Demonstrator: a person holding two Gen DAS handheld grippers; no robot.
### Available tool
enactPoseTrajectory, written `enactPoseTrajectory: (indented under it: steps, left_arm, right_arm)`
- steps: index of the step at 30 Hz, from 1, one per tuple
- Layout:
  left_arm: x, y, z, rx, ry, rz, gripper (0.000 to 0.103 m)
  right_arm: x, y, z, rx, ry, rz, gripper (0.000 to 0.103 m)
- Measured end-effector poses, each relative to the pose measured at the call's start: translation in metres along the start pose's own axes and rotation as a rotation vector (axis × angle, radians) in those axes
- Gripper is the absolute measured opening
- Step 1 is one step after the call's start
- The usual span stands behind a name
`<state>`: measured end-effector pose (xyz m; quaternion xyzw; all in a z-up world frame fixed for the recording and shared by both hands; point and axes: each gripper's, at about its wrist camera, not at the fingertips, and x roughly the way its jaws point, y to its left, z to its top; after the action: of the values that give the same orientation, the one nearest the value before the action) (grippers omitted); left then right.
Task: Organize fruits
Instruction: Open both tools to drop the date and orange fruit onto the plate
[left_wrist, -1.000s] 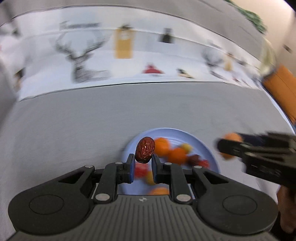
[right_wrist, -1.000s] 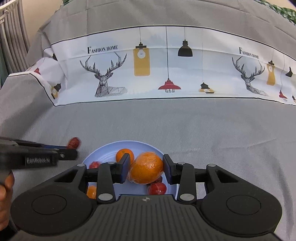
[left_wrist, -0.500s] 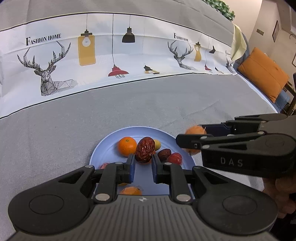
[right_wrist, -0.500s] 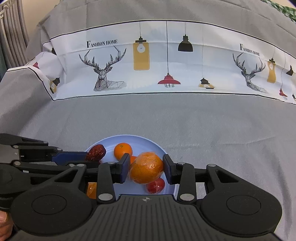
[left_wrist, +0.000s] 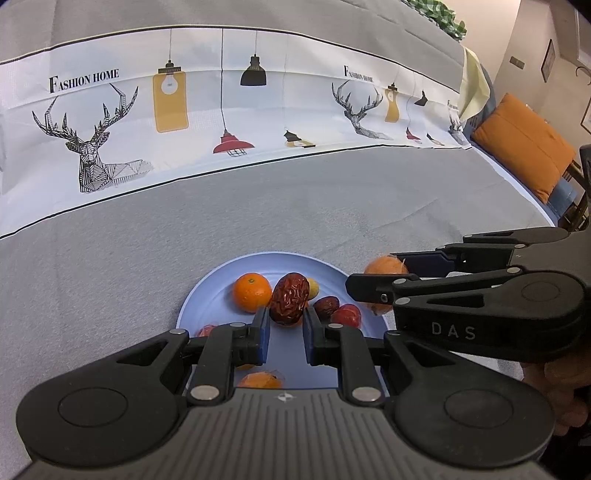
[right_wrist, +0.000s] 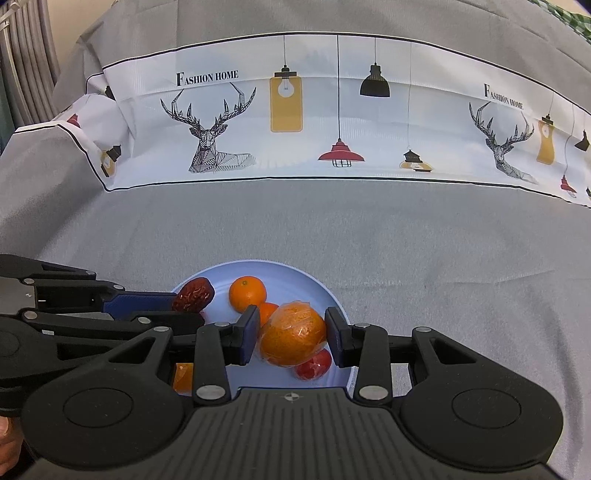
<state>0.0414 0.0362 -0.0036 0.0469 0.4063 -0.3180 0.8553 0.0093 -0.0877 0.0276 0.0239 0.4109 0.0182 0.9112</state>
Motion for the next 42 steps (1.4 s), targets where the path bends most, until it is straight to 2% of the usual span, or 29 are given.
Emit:
enactPoseTrajectory:
  steps: [5, 7, 9, 17, 23, 25, 29, 31, 36, 39, 42]
  left_arm:
    - [-0.001, 0.001, 0.0, -0.004, -0.002, -0.003, 0.02]
    - [-0.001, 0.003, 0.0, -0.017, -0.001, -0.01, 0.028]
    - [-0.002, 0.005, 0.001, -0.033, -0.006, -0.008, 0.03]
    - [-0.014, 0.023, 0.003, -0.118, -0.043, 0.026, 0.03]
    - [-0.036, 0.027, -0.002, -0.138, -0.083, 0.083, 0.047]
    - [-0.044, 0.025, -0.005, -0.121, -0.101, 0.105, 0.06]
    - [-0.063, 0.015, -0.016, -0.124, -0.14, 0.171, 0.068]
    - [-0.072, 0.006, -0.023, -0.126, -0.153, 0.186, 0.071]
    - [-0.085, -0.017, -0.041, -0.124, -0.123, 0.197, 0.072]
    - [-0.088, -0.023, -0.05, -0.144, -0.099, 0.191, 0.09]
    - [-0.078, -0.024, -0.054, -0.137, -0.03, 0.222, 0.092]
  right_arm:
    - [0.002, 0.0, -0.001, 0.0, 0.011, 0.006, 0.041]
    - [0.002, 0.0, -0.002, -0.003, 0.009, -0.002, 0.042]
    - [0.001, -0.001, -0.002, 0.003, 0.004, -0.011, 0.051]
    - [-0.003, -0.009, 0.0, 0.038, -0.02, -0.031, 0.061]
    - [-0.013, -0.016, 0.001, 0.085, -0.064, -0.045, 0.074]
    - [-0.018, -0.016, 0.001, 0.087, -0.081, -0.046, 0.078]
    - [-0.032, -0.015, -0.002, 0.091, -0.121, -0.04, 0.092]
    - [-0.04, -0.014, -0.003, 0.095, -0.129, -0.043, 0.096]
    - [-0.066, -0.012, -0.013, 0.13, -0.143, -0.057, 0.102]
    - [-0.079, -0.009, -0.023, 0.148, -0.132, -0.057, 0.102]
    - [-0.083, -0.002, -0.029, 0.093, -0.134, -0.08, 0.102]
